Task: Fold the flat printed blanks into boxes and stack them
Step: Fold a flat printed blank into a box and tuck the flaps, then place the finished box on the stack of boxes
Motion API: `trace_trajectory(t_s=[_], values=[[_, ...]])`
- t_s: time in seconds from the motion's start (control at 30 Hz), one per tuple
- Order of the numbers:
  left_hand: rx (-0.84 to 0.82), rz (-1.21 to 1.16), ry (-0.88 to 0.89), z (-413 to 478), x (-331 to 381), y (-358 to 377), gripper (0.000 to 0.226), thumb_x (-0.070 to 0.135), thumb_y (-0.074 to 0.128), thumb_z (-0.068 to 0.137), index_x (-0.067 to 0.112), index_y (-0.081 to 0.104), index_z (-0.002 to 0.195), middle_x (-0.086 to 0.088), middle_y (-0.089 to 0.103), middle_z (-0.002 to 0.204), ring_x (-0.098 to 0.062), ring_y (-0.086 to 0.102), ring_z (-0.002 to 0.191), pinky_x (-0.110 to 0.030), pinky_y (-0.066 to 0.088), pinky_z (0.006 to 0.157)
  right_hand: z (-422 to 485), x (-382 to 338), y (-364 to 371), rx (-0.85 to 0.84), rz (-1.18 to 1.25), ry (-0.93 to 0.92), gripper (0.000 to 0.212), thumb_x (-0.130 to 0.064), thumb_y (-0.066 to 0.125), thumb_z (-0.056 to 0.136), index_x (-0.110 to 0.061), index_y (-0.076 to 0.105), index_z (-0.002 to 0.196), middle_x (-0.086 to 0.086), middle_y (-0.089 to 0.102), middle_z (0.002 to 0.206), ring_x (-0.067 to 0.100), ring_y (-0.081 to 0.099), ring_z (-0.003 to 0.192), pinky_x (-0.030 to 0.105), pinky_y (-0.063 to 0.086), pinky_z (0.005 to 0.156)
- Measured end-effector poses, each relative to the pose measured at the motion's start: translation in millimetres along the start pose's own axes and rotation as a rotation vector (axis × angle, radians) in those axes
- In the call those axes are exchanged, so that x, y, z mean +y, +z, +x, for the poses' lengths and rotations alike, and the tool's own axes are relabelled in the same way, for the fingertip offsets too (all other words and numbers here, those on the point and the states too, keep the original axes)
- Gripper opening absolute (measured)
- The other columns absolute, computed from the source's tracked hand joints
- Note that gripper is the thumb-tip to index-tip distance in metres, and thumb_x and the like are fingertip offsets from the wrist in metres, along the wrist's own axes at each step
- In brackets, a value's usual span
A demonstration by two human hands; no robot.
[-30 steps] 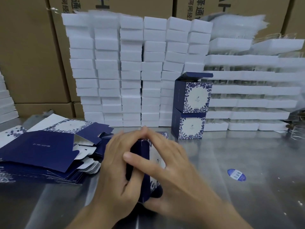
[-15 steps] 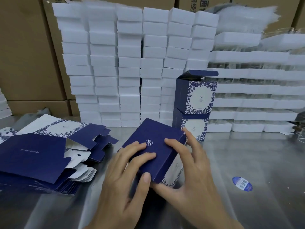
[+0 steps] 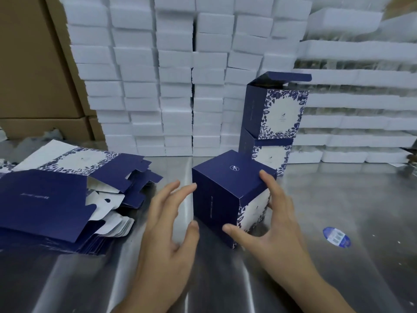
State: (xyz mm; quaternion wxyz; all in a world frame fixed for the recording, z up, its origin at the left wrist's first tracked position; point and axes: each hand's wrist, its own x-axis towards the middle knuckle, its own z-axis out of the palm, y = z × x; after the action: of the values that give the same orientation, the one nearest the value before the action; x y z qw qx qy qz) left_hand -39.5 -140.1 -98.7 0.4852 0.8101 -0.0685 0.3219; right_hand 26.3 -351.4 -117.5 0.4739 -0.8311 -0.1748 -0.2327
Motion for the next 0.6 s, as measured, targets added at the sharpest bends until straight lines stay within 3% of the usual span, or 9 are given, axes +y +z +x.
trace_trajectory(t_s=[0.13,0.27,0.33,0.37,0.43,0.47,0.53,0.6], values=[[0.026,-0.064,-0.062,1,0,0,0.059,0.011,0.060,0.096,0.054,0.056,0.137,0.024,0.044,0.150,-0.012,0.056,0.134,-0.030,0.052,0.094,4,-10,-1,0.061,0.073,0.002,0.119,-0.059,0.097,0.055,-0.064,0.030,0.152,-0.030,0.038,0.146,0.003,0.053,0.133,0.041,0.053,0.105],[0.046,-0.126,-0.165,4,4,-3,0.069,-0.007,0.062,0.095,0.057,0.061,0.122,0.024,0.052,0.135,-0.005,0.063,0.118,-0.013,0.052,0.081,42,-52,-37,0.408,0.206,-0.091,0.117,-0.050,0.099,0.057,-0.054,0.034,0.153,-0.006,0.045,0.151,0.015,0.055,0.135,0.052,0.052,0.108],[0.054,-0.138,-0.187,4,5,-3,0.065,-0.009,0.062,0.095,0.053,0.066,0.115,0.023,0.054,0.131,-0.005,0.066,0.111,-0.010,0.050,0.078,85,-80,-66,0.539,0.239,-0.179,0.114,-0.051,0.097,0.063,-0.048,0.030,0.156,-0.004,0.044,0.153,0.019,0.051,0.139,0.047,0.050,0.111],[0.056,-0.142,-0.187,5,6,-3,0.063,-0.009,0.062,0.095,0.050,0.068,0.113,0.023,0.054,0.130,-0.005,0.067,0.108,-0.011,0.050,0.077,109,-95,-81,0.598,0.205,-0.224,0.111,-0.053,0.095,0.067,-0.046,0.030,0.156,-0.009,0.043,0.153,0.016,0.046,0.141,0.035,0.045,0.114],[0.057,-0.139,-0.189,6,7,-4,0.058,-0.011,0.062,0.094,0.044,0.072,0.109,0.023,0.056,0.128,-0.007,0.068,0.104,-0.011,0.050,0.075,157,-122,-107,0.670,0.115,-0.279,0.107,-0.057,0.090,0.070,-0.042,0.030,0.157,-0.016,0.042,0.151,-0.006,0.035,0.136,0.002,0.031,0.102],[0.055,-0.137,-0.193,7,7,-5,0.056,-0.012,0.062,0.094,0.042,0.073,0.107,0.022,0.056,0.126,-0.007,0.068,0.103,-0.011,0.049,0.074,179,-134,-114,0.682,0.078,-0.270,0.106,-0.057,0.088,0.071,-0.041,0.030,0.157,-0.014,0.042,0.147,-0.021,0.029,0.127,-0.006,0.028,0.091],[0.039,-0.144,-0.212,8,8,-4,0.055,-0.012,0.062,0.095,0.041,0.075,0.102,0.023,0.057,0.126,-0.009,0.068,0.099,-0.012,0.048,0.071,216,-147,-123,0.669,0.027,-0.200,0.105,-0.057,0.086,0.069,-0.044,0.030,0.157,-0.006,0.037,0.137,-0.034,0.028,0.110,-0.009,0.029,0.079],[0.042,-0.162,-0.226,9,8,-1,0.057,-0.012,0.063,0.094,0.043,0.075,0.097,0.020,0.059,0.127,-0.010,0.069,0.096,-0.014,0.048,0.068,246,-147,-126,0.602,-0.029,-0.106,0.106,-0.063,0.084,0.068,-0.053,0.026,0.156,-0.001,0.031,0.135,-0.008,0.042,0.117,0.010,0.042,0.088]])
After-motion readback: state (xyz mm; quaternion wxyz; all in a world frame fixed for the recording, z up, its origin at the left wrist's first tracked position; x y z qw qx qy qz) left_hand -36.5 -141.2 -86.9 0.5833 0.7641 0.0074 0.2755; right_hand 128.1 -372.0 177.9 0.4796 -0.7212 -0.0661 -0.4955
